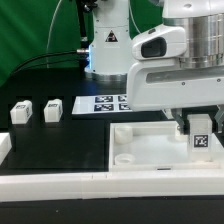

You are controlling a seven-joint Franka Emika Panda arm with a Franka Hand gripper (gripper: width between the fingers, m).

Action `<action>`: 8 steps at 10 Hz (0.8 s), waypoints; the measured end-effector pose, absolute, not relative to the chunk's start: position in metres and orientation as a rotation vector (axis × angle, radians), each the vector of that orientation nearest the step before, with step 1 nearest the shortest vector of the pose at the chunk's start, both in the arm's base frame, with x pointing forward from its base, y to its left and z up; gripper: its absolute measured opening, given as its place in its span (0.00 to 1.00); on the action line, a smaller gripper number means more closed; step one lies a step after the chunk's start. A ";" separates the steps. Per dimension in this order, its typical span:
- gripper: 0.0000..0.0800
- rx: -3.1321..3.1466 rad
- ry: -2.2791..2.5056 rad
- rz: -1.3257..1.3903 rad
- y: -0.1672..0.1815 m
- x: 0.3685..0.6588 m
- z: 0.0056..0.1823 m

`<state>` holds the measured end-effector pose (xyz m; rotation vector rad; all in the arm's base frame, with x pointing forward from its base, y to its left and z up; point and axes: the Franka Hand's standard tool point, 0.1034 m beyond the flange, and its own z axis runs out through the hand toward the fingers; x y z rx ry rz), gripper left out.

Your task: Assemble one leg

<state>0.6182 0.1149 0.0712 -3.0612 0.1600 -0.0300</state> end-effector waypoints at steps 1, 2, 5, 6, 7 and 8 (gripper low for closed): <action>0.37 -3.051 0.265 -0.030 0.115 0.618 0.071; 0.37 -3.005 0.524 -0.037 0.113 0.618 0.071; 0.37 -2.855 1.002 -0.029 0.111 0.618 0.071; 0.37 -2.780 1.173 -0.015 0.110 0.618 0.071; 0.37 -2.742 1.247 -0.006 0.110 0.618 0.071; 0.37 -2.631 1.447 0.017 0.111 0.618 0.071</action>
Offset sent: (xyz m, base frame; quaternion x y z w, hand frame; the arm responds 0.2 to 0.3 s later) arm -0.0093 -0.0088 0.0034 0.0088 0.0178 0.2403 0.9705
